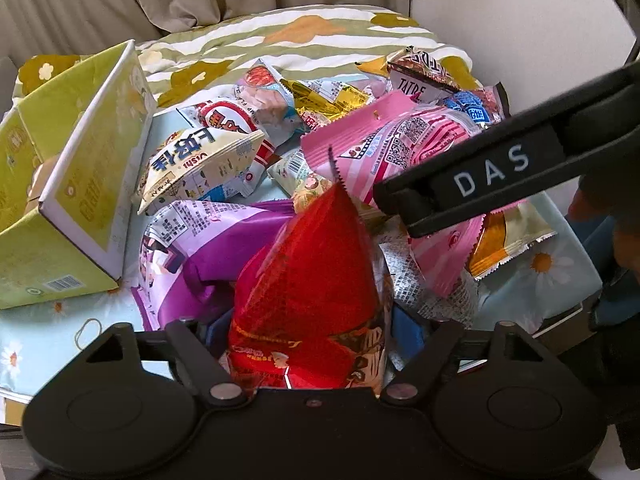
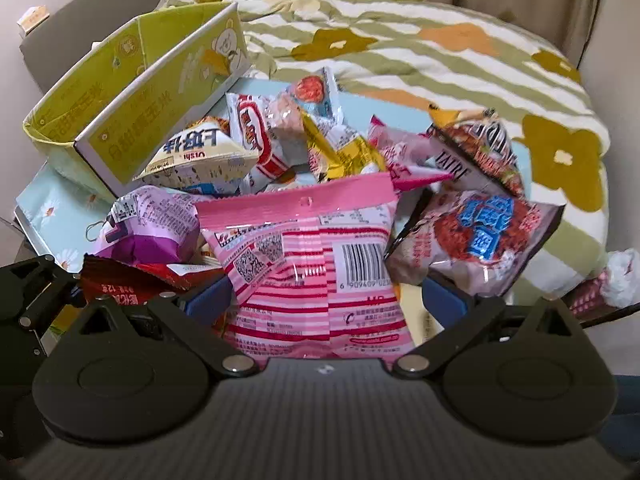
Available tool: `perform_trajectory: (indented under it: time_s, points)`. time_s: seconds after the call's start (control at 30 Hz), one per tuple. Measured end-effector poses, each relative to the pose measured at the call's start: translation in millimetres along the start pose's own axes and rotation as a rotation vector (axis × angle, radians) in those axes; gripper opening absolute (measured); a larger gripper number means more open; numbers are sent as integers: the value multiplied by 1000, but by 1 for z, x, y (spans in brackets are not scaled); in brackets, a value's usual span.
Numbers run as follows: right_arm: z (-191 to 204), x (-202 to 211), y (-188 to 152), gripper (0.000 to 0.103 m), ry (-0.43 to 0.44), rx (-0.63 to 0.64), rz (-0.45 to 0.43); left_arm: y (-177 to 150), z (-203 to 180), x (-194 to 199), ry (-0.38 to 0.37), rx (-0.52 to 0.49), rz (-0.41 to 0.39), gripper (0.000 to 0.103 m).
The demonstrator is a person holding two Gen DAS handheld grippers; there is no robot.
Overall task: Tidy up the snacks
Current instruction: 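Grasp red snack bag with left gripper while right gripper grasps pink striped bag, then carry both bags over the yellow box and release them inside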
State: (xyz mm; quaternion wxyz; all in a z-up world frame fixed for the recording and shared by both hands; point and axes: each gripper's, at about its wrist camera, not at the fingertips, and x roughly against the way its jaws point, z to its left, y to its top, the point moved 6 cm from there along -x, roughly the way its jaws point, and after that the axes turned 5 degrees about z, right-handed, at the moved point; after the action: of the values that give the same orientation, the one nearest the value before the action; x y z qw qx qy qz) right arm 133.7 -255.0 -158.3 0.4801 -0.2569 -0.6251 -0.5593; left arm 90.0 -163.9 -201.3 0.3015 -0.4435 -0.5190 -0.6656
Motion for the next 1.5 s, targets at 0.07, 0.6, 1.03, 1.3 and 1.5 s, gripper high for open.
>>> perform_trajectory:
  time_s: [0.07,0.6,1.03,1.3,1.5]
  points:
    - [0,-2,0,103,13,2,3,0,0,1,-2,2,-2,77]
    - [-1,1,-1,90,57,-31,-14,4,-2,17,-17,-33,-25,66]
    - [1,49,12,89,49,-55,-88,13,6,66,8,-20,-104,65]
    - [22,84,52,89,61,-22,-165,35,49,104,72,40,-192,65]
    - [60,92,94,89,57,-12,-216,60,114,122,110,87,-267,65]
